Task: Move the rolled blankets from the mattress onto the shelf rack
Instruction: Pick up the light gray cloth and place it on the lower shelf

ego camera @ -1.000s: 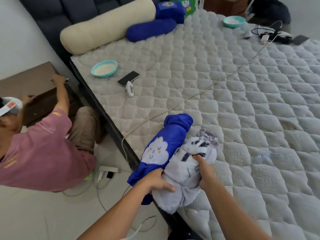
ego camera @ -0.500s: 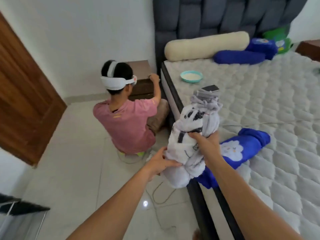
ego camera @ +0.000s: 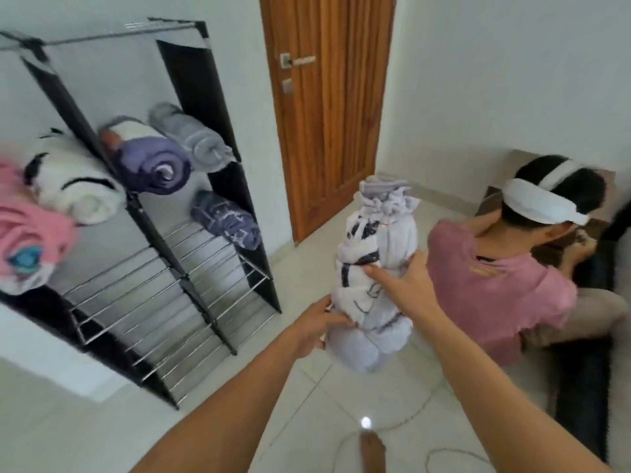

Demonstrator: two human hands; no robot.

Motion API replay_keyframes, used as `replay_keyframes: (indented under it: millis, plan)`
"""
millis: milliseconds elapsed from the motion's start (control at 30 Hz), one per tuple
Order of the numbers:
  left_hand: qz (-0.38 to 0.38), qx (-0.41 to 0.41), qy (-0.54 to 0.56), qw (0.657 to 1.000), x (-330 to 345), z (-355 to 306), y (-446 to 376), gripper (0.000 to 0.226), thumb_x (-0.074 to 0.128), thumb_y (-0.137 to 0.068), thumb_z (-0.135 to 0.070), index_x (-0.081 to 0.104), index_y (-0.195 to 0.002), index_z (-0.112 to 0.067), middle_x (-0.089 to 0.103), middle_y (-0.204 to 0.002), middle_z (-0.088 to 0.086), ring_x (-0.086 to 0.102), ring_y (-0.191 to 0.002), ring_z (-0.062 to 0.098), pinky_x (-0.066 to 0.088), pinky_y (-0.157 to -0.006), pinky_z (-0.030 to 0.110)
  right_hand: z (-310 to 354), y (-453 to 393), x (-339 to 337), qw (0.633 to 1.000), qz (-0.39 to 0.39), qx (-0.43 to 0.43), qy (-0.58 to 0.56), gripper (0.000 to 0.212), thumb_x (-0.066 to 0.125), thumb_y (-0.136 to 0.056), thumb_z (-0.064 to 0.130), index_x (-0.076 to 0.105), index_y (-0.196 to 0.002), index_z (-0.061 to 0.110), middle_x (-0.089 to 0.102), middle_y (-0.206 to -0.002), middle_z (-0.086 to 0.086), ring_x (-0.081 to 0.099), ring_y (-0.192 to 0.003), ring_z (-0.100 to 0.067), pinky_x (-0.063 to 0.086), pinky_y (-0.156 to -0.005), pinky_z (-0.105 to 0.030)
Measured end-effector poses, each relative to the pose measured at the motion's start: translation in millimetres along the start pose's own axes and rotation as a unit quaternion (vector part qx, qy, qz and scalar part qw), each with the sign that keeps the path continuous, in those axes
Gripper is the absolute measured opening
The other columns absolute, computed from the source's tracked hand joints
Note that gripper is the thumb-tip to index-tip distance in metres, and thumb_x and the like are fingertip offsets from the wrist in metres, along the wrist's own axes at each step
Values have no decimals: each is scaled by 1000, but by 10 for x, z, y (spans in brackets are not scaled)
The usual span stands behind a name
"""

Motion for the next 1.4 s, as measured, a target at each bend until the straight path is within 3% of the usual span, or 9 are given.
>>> replay_keyframes:
  millis: [200,300,567,667,833,1000,1167,1300,1400]
  plan:
    - [-126,-11,116,985,-1054,2,-222,59,69,-73,-8,54,-121,-37,62,-123,-4,54,-115,23,44,-99,53,224,-770,1347,981,183,-44,50,94,81,-59,52,40,-136,17,52,-135,-5,53,-122,-24,45,-103,-47]
    - [-172,-26,160,972,-1387,10,-281,69,68,-65,-16,50,-129,-35,62,-119,-4,54,-113,23,40,-101,55,337,-1070,1902,962,254,-64,79,109,74,-48,67,39,-138,16,51,-139,-7,51,-127,-26,43,-104,-49]
    - [-254,-66,280,924,-2117,270,-391,57,69,-61,-21,58,-117,-28,64,-108,-3,56,-101,22,45,-92,52,358,-1456,3261,909,393,-63,128,78,77,-75,35,36,-139,15,51,-139,-7,51,-124,-27,41,-96,-32]
    - [-257,-77,299,916,-2435,382,-499,54,69,-63,-22,57,-115,-28,63,-110,-3,55,-106,24,44,-98,57,309,-1548,3747,900,412,-51,137,80,77,-74,38,37,-139,15,51,-138,-6,51,-124,-27,41,-96,-31]
    - [-286,-64,307,906,-3156,465,-690,70,74,-64,-23,51,-129,-30,65,-121,-4,59,-110,21,48,-95,52,154,-1821,4613,895,415,-54,156,96,71,-58,63,39,-138,21,53,-136,-5,51,-126,-27,45,-103,-46]
    - [-352,-13,331,875,-3925,403,-890,88,79,-57,-18,45,-137,-31,65,-124,-2,65,-107,20,53,-90,45,302,-2067,5349,890,418,-61,169,83,75,-74,37,35,-140,8,50,-138,-12,48,-128,-31,39,-107,-45]
    - [-429,16,340,837,-4506,457,-1132,101,84,-40,-17,46,-134,-16,63,-126,13,62,-114,32,51,-96,52,193,-2287,5847,865,440,-81,228,72,69,-80,8,34,-142,5,50,-138,-18,50,-127,-33,41,-102,-38]
    - [-448,-15,318,836,-4544,472,-1241,88,78,-48,-11,44,-129,-9,62,-123,18,67,-99,32,60,-66,35,-94,-2295,5692,860,420,-63,284,57,58,-87,6,38,-140,3,51,-138,-18,51,-126,-33,38,-100,-34]
    - [-472,-28,311,824,-4508,543,-1245,70,81,-60,-2,50,-123,-3,63,-119,18,67,-94,29,55,-48,20,-310,-2372,5463,886,370,-31,277,48,60,-86,11,47,-131,1,57,-130,-21,54,-120,-37,41,-96,-40]
Point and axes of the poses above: each hand's wrist, its own y-axis away from the middle knuckle, its own x-axis out of the palm, z = x × y, the point moved 9 cm from there along -y, towards the middle knuckle
